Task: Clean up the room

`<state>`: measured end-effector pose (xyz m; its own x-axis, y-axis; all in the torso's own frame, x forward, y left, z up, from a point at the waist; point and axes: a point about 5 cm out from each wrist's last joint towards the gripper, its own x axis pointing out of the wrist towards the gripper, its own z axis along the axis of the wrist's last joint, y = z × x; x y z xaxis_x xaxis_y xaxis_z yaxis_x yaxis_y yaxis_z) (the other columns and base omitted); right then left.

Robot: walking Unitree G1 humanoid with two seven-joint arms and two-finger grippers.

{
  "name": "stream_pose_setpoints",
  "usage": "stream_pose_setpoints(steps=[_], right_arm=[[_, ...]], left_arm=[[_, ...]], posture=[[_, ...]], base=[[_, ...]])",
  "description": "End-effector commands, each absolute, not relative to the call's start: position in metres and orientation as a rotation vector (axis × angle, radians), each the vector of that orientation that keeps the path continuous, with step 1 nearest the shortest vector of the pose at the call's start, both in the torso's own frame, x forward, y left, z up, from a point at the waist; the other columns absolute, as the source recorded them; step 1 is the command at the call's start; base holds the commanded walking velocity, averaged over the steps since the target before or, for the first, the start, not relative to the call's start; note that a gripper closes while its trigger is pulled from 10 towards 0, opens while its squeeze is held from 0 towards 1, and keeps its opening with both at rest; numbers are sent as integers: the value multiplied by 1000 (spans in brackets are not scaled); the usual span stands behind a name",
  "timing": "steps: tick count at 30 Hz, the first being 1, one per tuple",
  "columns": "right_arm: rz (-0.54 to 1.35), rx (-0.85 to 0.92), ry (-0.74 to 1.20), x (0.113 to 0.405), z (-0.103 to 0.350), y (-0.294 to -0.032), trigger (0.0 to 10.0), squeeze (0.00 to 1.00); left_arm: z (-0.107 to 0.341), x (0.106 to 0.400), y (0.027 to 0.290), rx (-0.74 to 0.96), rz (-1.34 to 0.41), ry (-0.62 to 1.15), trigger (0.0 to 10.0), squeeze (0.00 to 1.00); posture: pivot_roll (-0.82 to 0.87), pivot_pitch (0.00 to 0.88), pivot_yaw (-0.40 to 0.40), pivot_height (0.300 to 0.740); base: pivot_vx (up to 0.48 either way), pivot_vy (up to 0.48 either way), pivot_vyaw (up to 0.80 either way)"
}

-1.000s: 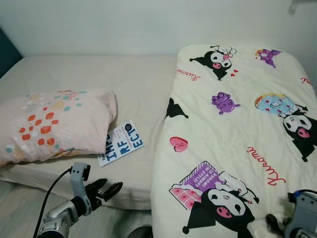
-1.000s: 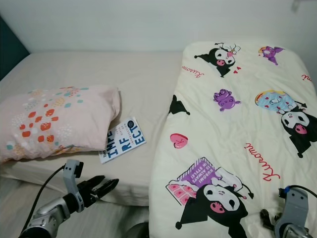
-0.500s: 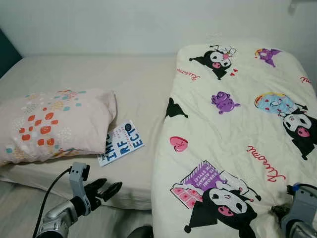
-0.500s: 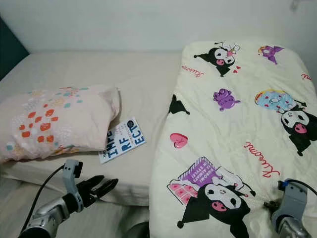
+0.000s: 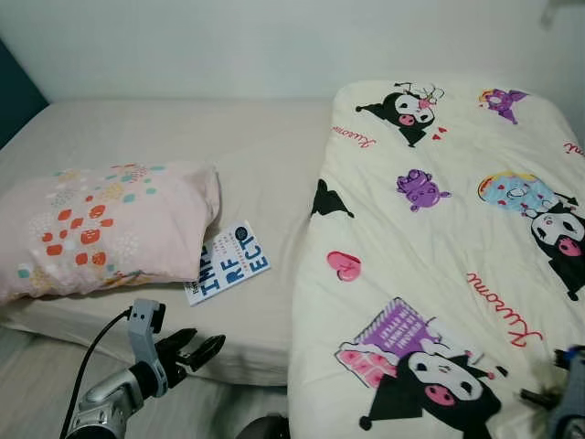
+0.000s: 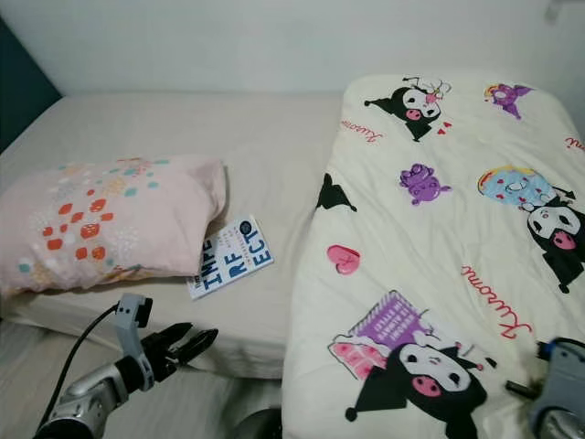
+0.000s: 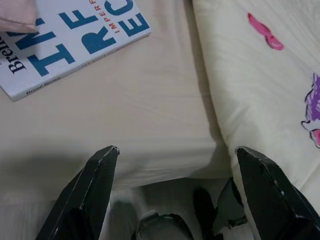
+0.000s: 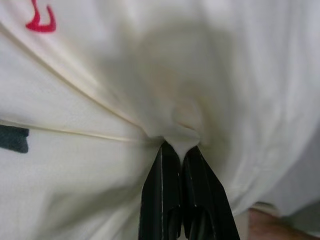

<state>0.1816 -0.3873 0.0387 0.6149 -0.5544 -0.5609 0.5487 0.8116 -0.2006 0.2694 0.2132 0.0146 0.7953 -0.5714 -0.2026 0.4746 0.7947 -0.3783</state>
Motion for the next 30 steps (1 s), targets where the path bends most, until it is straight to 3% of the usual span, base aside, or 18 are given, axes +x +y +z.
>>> stream_pose_setpoints(steps=[1, 8, 14, 15, 16, 17, 22, 23, 24, 30], right_arm=[[-726, -58, 651, 167, 49, -405, 0, 0], [-844, -181, 595, 152, 91, -440, 0, 0], [-808, -221, 638, 152, 92, -440, 0, 0], [-780, -213, 662, 156, 86, -433, 4941, 0], [-780, -213, 662, 156, 86, -433, 4941, 0], [-762, -204, 676, 158, 82, -428, 10000, 0], [-631, -172, 773, 168, 55, -396, 10000, 0], [-596, -176, 809, 169, 47, -388, 10000, 647], [-587, -189, 837, 168, 42, -384, 10000, 1000], [-542, -186, 907, 164, 33, -373, 10000, 1000]], left_arm=[[11, 263, 222, -306, -545, 340, 10000, 0], [9, 264, 217, -316, -558, 341, 10000, 0], [8, 263, 215, -319, -561, 345, 10000, 0], [8, 263, 214, -320, -563, 348, 10000, 0], [8, 263, 214, -320, -563, 348, 10000, 0], [7, 262, 214, -320, -563, 349, 10000, 0], [6, 261, 211, -321, -569, 354, 10000, 0], [5, 261, 211, -320, -571, 356, 10000, 0], [5, 260, 211, -318, -572, 358, 10000, 0], [4, 259, 213, -303, -583, 369, 10000, 0]], posture=[[-111, 235, 163, 626], [-125, 234, 160, 626], [-135, 234, 156, 626], [-136, 235, 154, 626], [-136, 235, 154, 626], [-136, 235, 154, 626], [-131, 235, 151, 626], [-130, 235, 151, 626], [-127, 236, 151, 626], [-129, 236, 151, 626]], base=[[0, 0, 0], [0, 0, 0], [0, 0, 0], [0, 0, 0], [0, 0, 0], [0, 0, 0], [0, 0, 0], [0, 0, 0], [0, 0, 0], [0, 0, 0]])
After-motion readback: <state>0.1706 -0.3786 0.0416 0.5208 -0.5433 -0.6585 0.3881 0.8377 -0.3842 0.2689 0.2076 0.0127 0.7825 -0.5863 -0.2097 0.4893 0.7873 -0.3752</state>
